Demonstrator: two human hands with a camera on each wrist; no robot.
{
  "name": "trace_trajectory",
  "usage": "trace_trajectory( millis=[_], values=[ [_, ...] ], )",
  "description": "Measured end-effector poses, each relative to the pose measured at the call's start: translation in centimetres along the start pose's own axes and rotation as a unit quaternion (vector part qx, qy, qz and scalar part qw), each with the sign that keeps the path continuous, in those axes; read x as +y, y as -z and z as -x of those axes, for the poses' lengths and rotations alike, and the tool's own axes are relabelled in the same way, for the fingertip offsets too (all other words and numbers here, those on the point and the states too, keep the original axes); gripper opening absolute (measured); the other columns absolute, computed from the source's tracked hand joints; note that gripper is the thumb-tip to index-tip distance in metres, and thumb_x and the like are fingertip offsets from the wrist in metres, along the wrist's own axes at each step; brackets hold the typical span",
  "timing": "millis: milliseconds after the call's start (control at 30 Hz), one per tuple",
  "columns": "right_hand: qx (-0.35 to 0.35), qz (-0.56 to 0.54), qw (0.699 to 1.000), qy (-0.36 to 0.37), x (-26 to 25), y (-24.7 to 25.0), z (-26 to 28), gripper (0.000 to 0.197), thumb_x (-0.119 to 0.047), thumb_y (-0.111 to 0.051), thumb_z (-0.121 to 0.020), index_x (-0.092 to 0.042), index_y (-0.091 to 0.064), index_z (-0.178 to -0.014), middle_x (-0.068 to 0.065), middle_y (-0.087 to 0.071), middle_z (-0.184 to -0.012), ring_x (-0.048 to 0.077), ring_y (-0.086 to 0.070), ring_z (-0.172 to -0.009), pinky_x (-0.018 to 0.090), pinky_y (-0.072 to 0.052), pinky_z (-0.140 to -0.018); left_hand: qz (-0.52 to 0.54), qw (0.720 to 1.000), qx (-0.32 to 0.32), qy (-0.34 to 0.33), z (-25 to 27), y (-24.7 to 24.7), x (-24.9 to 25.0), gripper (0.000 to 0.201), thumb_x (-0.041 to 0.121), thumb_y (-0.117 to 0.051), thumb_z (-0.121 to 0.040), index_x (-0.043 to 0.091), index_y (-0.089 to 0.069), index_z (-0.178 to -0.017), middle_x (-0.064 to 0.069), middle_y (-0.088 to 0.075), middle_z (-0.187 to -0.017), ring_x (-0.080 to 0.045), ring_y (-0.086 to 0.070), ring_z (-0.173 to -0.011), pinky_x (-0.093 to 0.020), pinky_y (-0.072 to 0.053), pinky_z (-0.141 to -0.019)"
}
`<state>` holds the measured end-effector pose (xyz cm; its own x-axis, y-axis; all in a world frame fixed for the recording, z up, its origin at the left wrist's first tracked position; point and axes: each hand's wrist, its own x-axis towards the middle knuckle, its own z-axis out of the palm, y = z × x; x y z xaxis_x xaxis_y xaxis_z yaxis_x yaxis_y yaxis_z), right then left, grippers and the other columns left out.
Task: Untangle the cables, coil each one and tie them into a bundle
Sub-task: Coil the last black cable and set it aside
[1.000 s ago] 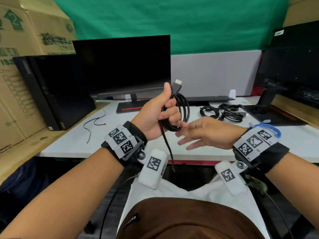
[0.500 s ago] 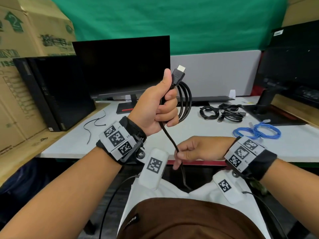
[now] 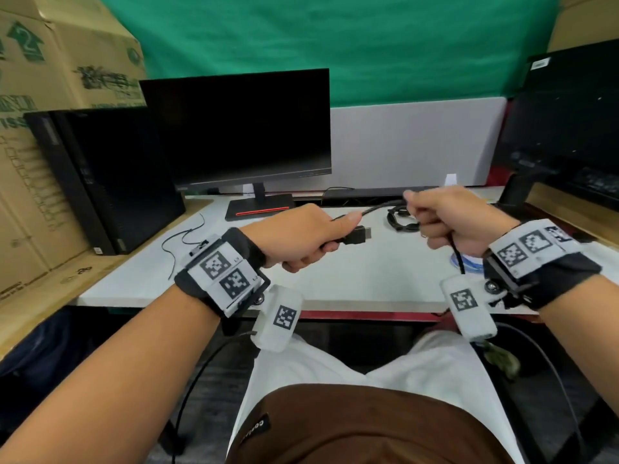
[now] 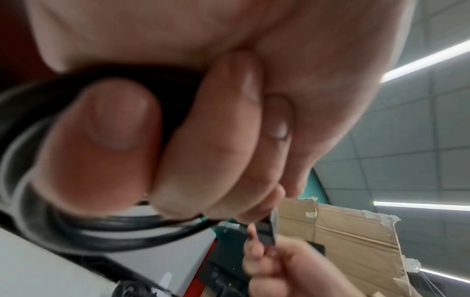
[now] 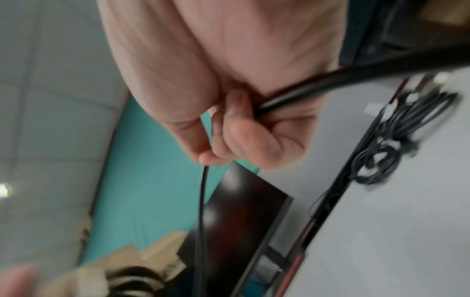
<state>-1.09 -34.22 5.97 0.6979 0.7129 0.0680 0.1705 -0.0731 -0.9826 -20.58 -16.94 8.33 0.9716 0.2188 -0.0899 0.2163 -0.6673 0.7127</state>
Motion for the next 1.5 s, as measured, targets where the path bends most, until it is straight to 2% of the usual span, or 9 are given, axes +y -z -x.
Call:
trace_trajectory(
  millis=[333,533,667,867,1000,1100,1233,1400,1500],
  values=[
    [-0.185,-0.002,0.973,0.135,-2.9,-5.0,4.4,0.021,-0.007,-0.053,-0.099,-0.001,-0.066,-0.115,-0.002,-0.055,-0.073,0.015,-0.044,-0.056,0.031,-0.047,-0.051,0.244,0.968,0.036,0.041,-2.4,-1.4,-2.2,0.085,0.097,-0.010,-0.071,0.020,-0.043,-0.058,0.005,-0.023,-0.044,-0.013,-0.015,-0.036,-0.020,-0.016,-0.042],
    [-0.207,0.263,0.926,0.172,-1.4,-6.7,4.6,0.010,-0.016,-0.072,-0.089,-0.021,-0.070,-0.081,-0.008,-0.066,-0.072,0.013,-0.065,-0.068,0.032,-0.058,-0.073,0.342,0.938,0.041,-0.027,-1.8,-0.7,-1.6,0.056,0.068,-0.048,-0.092,0.019,-0.044,-0.065,0.006,-0.022,-0.042,-0.013,-0.015,-0.033,-0.026,-0.012,-0.045],
    [-0.054,0.452,0.877,0.156,0.5,-6.1,3.1,0.022,-0.027,-0.066,-0.088,-0.012,-0.065,-0.072,-0.005,-0.058,-0.061,0.015,-0.056,-0.054,0.032,-0.047,-0.053,0.437,0.896,0.002,-0.085,-1.6,0.1,-1.3,0.055,0.057,-0.042,-0.099,0.017,-0.045,-0.060,0.007,-0.021,-0.037,-0.011,-0.017,-0.028,-0.024,-0.017,-0.041],
    [-0.042,0.099,0.994,0.003,1.1,-4.8,1.8,0.014,-0.009,-0.060,-0.096,0.003,-0.066,-0.101,0.019,-0.074,-0.090,0.025,-0.076,-0.078,0.040,-0.063,-0.075,0.485,0.851,-0.139,-0.144,-0.7,0.2,-1.1,0.054,0.050,-0.038,-0.097,0.017,-0.047,-0.056,0.005,-0.018,-0.036,-0.014,-0.013,-0.029,-0.027,-0.016,-0.042],
    [-0.190,-0.239,0.950,-0.064,-0.8,-5.2,2.7,0.044,-0.014,-0.040,-0.093,0.006,-0.056,-0.129,0.027,-0.061,-0.130,0.037,-0.061,-0.121,0.051,-0.048,-0.103,0.471,0.835,-0.237,-0.158,-0.3,-0.5,-0.5,0.046,0.048,-0.047,-0.091,0.018,-0.048,-0.056,0.005,-0.020,-0.036,-0.014,-0.014,-0.029,-0.027,-0.015,-0.043],
    [-0.264,-0.276,0.923,-0.046,-1.8,-5.4,3.5,0.062,-0.024,-0.040,-0.089,0.010,-0.043,-0.140,0.032,-0.048,-0.140,0.041,-0.055,-0.122,0.054,-0.036,-0.109,0.456,0.833,-0.271,-0.156,0.0,-0.6,-0.5,0.046,0.046,-0.046,-0.092,0.018,-0.046,-0.056,0.005,-0.020,-0.037,-0.014,-0.014,-0.030,-0.026,-0.014,-0.043],
    [-0.220,-0.216,0.951,0.005,-2.5,-6.1,4.3,0.026,-0.016,-0.042,-0.090,-0.001,-0.059,-0.103,0.012,-0.058,-0.086,0.021,-0.053,-0.068,0.039,-0.047,-0.081,0.428,0.866,-0.219,-0.136,-0.4,-0.3,-0.3,0.048,0.049,-0.048,-0.090,0.018,-0.044,-0.054,0.008,-0.025,-0.035,-0.014,-0.014,-0.030,-0.024,-0.019,-0.041],
    [-0.157,-0.037,0.984,0.078,-2.8,-7.1,4.6,0.062,-0.048,-0.051,-0.097,0.011,-0.058,-0.114,0.001,-0.055,-0.073,0.018,-0.051,-0.069,0.034,-0.045,-0.074,0.404,0.909,-0.053,-0.087,-1.1,-0.3,-1.2,0.043,0.045,-0.051,-0.088,0.019,-0.047,-0.054,0.009,-0.027,-0.038,-0.014,-0.011,-0.037,-0.025,-0.013,-0.043],
    [-0.124,0.032,0.986,0.111,-2.7,-7.1,4.8,0.038,-0.032,-0.048,-0.104,0.004,-0.060,-0.107,0.006,-0.055,-0.074,0.020,-0.058,-0.069,0.029,-0.048,-0.068,0.378,0.921,0.024,-0.093,-1.6,-0.8,-1.2,0.047,0.046,-0.048,-0.098,0.016,-0.052,-0.063,0.007,-0.025,-0.041,-0.011,-0.017,-0.036,-0.026,-0.013,-0.044]
  ],
)
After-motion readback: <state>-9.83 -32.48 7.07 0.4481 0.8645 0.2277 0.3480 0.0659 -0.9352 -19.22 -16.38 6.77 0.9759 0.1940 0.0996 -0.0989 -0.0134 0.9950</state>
